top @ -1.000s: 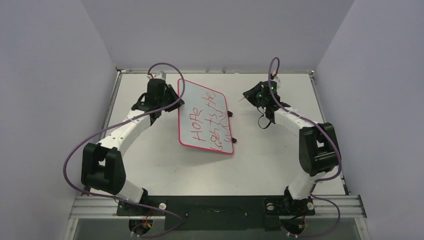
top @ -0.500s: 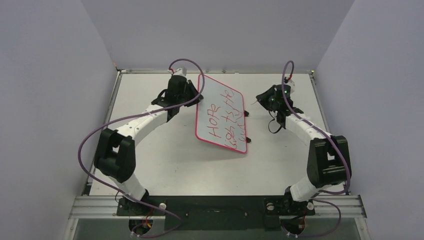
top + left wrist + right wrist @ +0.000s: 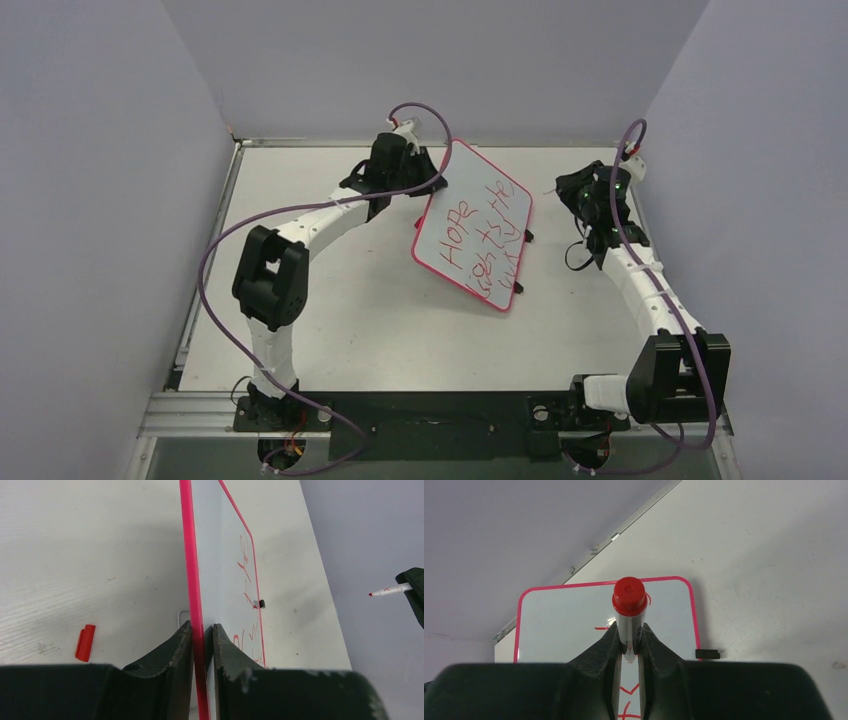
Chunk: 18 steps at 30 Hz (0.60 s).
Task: Write a sentence on the whiteboard
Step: Move the whiteboard to the corner of the board.
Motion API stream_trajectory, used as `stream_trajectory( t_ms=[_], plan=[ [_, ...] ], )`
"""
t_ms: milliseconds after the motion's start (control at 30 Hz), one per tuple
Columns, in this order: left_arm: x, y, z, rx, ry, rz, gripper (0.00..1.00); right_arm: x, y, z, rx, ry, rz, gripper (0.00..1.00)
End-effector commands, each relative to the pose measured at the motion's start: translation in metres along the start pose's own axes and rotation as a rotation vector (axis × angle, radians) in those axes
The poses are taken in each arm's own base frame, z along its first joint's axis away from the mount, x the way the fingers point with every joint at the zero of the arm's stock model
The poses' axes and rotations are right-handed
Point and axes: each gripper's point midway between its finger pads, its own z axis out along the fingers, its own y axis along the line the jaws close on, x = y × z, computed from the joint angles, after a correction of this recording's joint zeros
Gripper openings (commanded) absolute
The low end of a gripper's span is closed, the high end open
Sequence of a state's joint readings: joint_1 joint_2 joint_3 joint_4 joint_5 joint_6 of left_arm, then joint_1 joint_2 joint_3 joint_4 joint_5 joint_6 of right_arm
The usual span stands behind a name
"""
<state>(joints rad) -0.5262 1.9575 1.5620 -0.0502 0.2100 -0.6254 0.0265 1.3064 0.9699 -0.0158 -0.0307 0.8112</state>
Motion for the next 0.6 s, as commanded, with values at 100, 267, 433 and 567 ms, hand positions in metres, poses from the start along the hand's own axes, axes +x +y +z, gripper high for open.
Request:
stream_trajectory(
  t_ms=[100,267,433,567],
  plan=[
    [0.024,-0.021,0.002,0.054,0.100,0.107,0.21,-0.018,0.002,-0.013,0.003,-0.048,-0.023,0.00],
    [0.019,-0.022,-0.006,0.038,0.099,0.133,0.33,-0.019,0.003,-0.015,-0.002,-0.049,-0.018,0.00],
    [0.009,-0.022,-0.013,0.033,0.084,0.155,0.40,-0.020,0.004,-0.018,-0.009,-0.055,-0.019,0.00],
    [-0.007,-0.016,-0.023,0.009,0.060,0.169,0.43,-0.023,0.007,-0.022,-0.018,-0.064,-0.020,0.00]
  ],
)
